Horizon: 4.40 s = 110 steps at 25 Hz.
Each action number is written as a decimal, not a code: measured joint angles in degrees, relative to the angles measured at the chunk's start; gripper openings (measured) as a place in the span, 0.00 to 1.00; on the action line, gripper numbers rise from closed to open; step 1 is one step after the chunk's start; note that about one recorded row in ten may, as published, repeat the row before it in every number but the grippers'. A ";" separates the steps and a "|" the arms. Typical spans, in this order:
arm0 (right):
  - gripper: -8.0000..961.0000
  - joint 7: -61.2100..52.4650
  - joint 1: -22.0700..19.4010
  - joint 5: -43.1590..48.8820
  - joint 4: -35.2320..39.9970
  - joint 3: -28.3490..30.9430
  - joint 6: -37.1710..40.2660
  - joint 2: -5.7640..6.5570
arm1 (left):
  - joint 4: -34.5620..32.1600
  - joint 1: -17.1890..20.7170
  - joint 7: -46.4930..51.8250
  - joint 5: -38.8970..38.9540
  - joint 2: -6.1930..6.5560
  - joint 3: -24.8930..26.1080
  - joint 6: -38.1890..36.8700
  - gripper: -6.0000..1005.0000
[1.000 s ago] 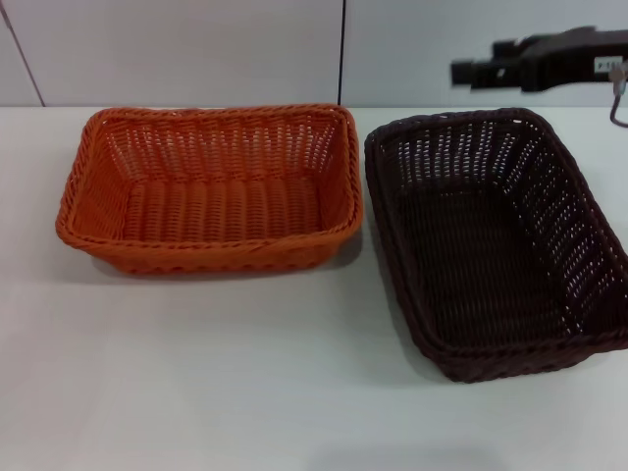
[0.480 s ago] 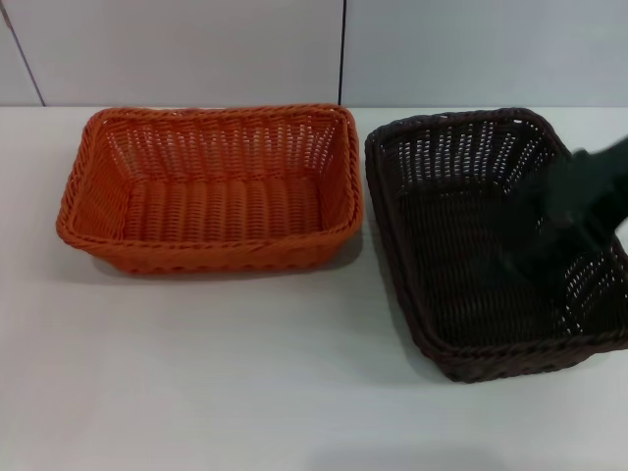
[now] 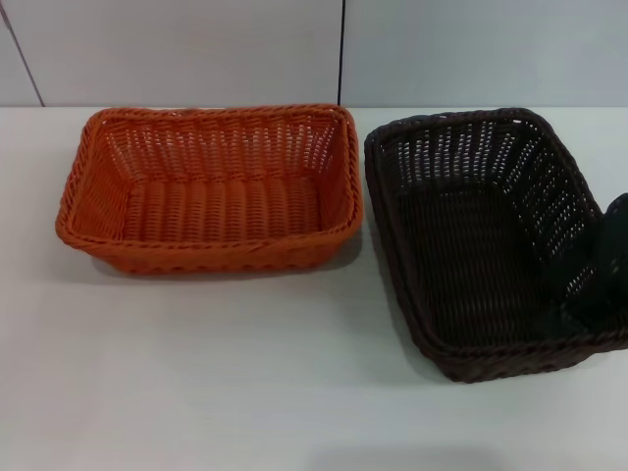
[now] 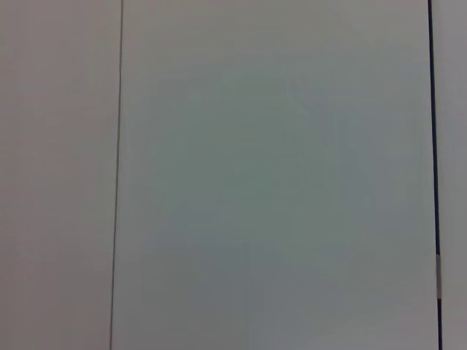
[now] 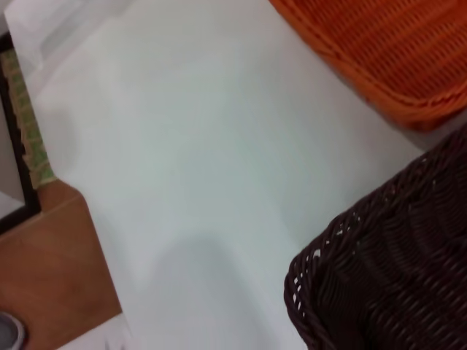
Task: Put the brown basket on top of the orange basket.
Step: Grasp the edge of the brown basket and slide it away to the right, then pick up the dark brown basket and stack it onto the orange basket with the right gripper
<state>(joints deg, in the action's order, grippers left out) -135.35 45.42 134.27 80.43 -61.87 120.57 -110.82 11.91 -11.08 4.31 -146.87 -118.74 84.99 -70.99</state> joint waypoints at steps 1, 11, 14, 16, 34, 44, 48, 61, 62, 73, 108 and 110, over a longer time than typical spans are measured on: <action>0.77 0.00 0.00 0.00 0.00 0.00 0.00 0.00 | 0.02 0.01 0.00 0.01 0.00 0.00 0.00 0.78; 0.77 0.75 0.99 4.91 -4.62 -9.36 -6.45 -1.96 | -0.03 0.01 0.00 0.02 0.00 -0.26 -0.03 0.78; 0.76 0.93 1.49 6.63 -6.80 -10.92 -8.29 -3.13 | -0.03 0.06 0.00 0.01 0.00 -0.26 -0.03 0.78; 0.75 0.97 1.77 8.13 -7.98 -12.29 -9.62 -3.94 | -0.08 0.07 0.00 0.01 0.00 -0.25 -0.03 0.78; 0.71 1.15 2.44 13.18 -17.24 -16.12 -15.83 -7.47 | -0.13 0.09 0.07 0.16 0.16 0.01 0.03 0.78; 0.47 1.57 2.04 15.28 -15.41 -16.24 -17.01 -7.54 | -0.35 -0.20 0.09 0.19 0.36 1.45 0.15 0.78; 0.44 0.92 1.73 17.89 -12.80 -16.49 -18.24 -7.88 | -0.61 -0.31 0.09 0.19 0.36 1.45 0.15 0.78; 0.34 -1.01 1.18 18.23 -5.32 -19.66 -17.27 -8.16 | -0.75 0.02 0.09 0.18 0.35 1.40 0.86 0.78; 0.33 -1.23 1.19 18.26 -4.56 -19.76 -16.97 -8.16 | -0.75 0.01 0.09 0.18 0.35 1.40 0.88 0.78; 0.18 -3.55 0.27 19.55 2.94 -20.00 -14.69 -8.11 | -0.75 0.08 0.09 0.18 0.35 1.40 1.30 0.78; 0.17 5.03 5.95 23.36 25.46 -31.29 -15.93 -8.58 | -0.77 0.01 2.37 0.27 0.35 2.14 1.48 0.78; 0.17 8.23 5.46 23.37 25.66 -34.43 -18.35 -8.64 | -0.65 0.04 2.39 0.27 0.34 2.14 1.43 0.78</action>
<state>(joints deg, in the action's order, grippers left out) -127.12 50.88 157.64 106.09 -96.30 102.23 -119.46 11.26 -11.03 6.70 -146.60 -118.40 87.13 -69.55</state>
